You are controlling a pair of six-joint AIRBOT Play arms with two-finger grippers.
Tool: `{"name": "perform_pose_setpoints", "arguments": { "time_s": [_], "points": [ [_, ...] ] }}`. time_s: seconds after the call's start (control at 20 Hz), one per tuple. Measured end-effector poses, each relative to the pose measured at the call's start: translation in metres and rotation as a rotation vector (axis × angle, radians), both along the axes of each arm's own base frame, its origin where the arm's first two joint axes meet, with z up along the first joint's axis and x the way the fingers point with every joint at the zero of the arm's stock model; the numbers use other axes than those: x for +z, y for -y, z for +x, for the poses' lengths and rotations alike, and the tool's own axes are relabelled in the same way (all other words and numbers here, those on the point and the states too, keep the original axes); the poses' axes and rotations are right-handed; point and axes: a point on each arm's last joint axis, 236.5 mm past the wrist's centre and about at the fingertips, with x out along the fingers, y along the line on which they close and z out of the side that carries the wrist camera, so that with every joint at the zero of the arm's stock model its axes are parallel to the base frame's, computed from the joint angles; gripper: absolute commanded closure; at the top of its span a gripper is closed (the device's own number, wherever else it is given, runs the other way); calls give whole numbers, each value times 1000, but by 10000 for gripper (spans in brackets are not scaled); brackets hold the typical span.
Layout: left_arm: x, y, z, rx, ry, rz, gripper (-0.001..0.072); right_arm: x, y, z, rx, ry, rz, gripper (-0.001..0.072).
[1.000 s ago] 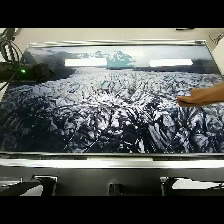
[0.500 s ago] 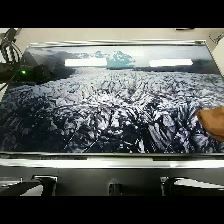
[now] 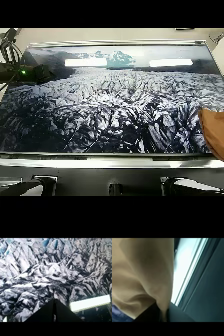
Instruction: Fold the clothes and pants, and hang the long-sleeved shirts on hangers.
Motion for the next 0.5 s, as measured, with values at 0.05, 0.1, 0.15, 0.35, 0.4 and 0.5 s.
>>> {"name": "perform_pose_setpoints", "arguments": {
  "time_s": [0.05, 0.1, 0.15, 0.35, 0.4, 0.5],
  "points": [
    [0, 0, 0, 0, 0, 0, 683, -2, 2, -1, 5, -3, -11, 671],
    [0, 0, 0, 0, 0, 0, 683, -5, 4, -2, 10, -4, -22, 671],
    [0, 0, 0, 0, 0, 0, 683, -7, 6, -3, 13, -6, -31, 671],
    [0, 0, 0, 0, 0, 0, 683, -15, 10, -3, 31, -9, -38, 672],
    [0, 0, 0, 0, 0, 0, 683, -17, 11, -3, 35, -8, -41, 672],
    [0, 0, 0, 1, 0, 0, 683, -20, 13, -2, 40, -7, -48, 671]
  ]
}}
